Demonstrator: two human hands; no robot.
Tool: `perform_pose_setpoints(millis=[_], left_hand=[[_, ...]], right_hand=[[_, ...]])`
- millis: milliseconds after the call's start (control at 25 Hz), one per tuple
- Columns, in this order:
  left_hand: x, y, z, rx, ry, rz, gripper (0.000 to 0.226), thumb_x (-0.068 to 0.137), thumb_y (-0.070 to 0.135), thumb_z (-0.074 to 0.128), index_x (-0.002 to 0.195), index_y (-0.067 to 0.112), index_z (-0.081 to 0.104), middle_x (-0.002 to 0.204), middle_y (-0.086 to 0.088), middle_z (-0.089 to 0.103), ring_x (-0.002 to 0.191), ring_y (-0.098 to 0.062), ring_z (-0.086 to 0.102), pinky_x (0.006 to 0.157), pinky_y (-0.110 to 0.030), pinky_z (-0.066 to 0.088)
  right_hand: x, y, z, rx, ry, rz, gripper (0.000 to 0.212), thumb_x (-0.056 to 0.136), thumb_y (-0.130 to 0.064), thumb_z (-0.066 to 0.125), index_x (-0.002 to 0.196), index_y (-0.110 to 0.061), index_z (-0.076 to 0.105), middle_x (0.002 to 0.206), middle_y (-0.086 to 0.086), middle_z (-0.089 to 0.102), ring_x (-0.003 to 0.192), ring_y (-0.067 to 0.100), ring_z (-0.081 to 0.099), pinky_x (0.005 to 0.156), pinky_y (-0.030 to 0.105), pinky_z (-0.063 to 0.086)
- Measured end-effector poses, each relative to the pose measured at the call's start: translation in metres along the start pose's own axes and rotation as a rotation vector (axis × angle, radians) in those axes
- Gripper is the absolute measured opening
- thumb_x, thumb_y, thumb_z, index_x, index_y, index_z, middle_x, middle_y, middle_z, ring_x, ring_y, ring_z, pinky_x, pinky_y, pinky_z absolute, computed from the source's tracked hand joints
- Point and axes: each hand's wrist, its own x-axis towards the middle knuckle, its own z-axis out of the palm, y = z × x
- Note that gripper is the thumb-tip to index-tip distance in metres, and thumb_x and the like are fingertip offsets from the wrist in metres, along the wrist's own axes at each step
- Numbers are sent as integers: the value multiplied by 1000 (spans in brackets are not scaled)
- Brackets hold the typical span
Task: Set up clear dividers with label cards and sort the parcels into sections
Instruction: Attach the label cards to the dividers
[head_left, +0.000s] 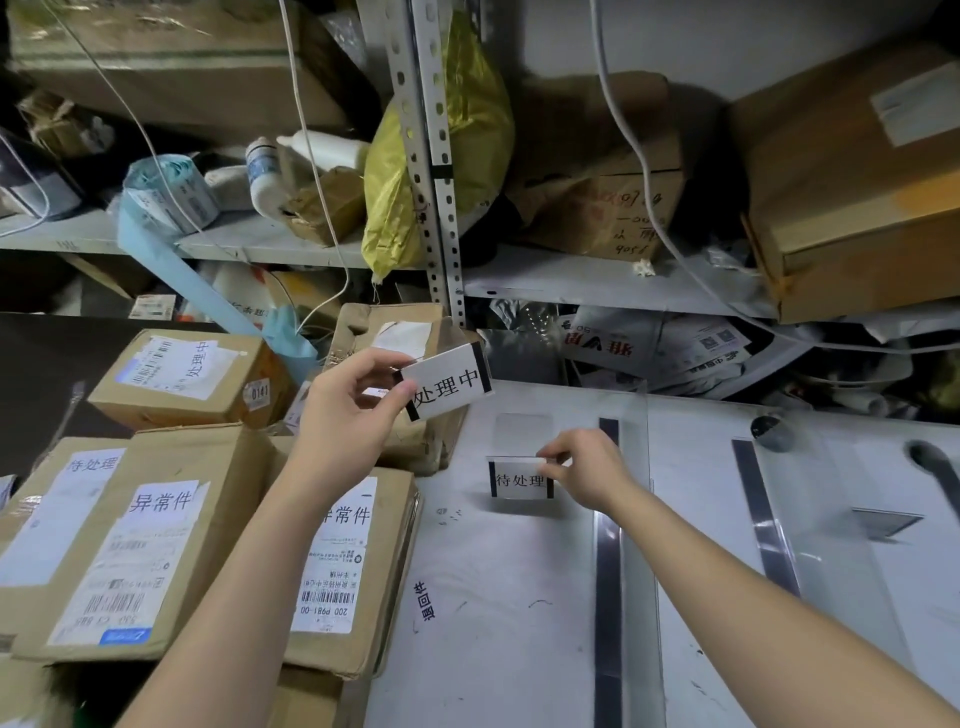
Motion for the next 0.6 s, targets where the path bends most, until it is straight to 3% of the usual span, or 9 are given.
perform_pose_setpoints(millis=[120,240,360,600], left_hand=[[0,2,0,-10,-16,1,17,95,18,73,108,28,68,100,15,74,99,-5,69,76,-24,59],[-3,6,2,-21,-22,9,18,94,17,74,109,26,70,98,13,75,99,-7,70,73,-22,57],[-11,12,5,-4,-16,24,18,93,15,75,109,23,71,96,14,74,95,-4,70,74,-21,56],[-29,39,23,18,-41,87,18,91,12,76,106,21,74,94,9,75,89,-6,70,76,-22,56]], right_hand=[[-3,2,3,-11,-12,14,12,88,-27,78,99,-23,82,100,-6,77,95,17,68,79,30,50],[-7,4,7,-22,-22,46,10,88,-19,76,96,-21,83,101,-5,78,99,20,69,86,34,55],[-14,6,9,-50,-33,53,25,90,-8,63,97,-21,83,108,-3,78,107,22,68,93,35,55],[-51,-6,-37,120,22,-14,29,91,-27,75,118,-17,75,116,-3,74,104,12,67,96,32,54]])
